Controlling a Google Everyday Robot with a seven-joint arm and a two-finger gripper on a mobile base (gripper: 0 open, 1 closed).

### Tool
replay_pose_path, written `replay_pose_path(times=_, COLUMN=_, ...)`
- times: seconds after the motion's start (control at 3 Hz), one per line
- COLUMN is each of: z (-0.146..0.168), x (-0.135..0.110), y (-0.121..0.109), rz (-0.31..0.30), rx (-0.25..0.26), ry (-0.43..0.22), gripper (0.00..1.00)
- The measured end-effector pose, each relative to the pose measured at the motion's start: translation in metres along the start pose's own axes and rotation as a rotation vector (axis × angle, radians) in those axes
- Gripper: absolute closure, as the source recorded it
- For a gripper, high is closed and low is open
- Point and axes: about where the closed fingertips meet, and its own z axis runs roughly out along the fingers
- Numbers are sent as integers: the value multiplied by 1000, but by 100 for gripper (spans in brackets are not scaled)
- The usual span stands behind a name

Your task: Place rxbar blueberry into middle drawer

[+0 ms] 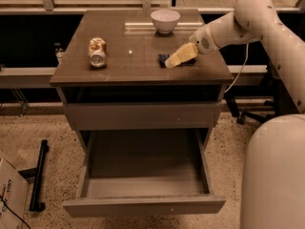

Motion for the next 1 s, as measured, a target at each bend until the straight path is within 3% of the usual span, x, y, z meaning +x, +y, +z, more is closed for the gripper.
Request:
replay_pose_path(times=0.33, z=15, x=7, y=-7, rz=54, rx=-23, ry=-11, gripper=0)
replay_pose_path(times=0.67, z=25, x=15, y=-11, rz=100, rx=-32, ry=-13, gripper=16)
replay_pose_path(times=1.0, z=23, x=21, y=-11, rz=94, rx=-22, ry=18, gripper=47)
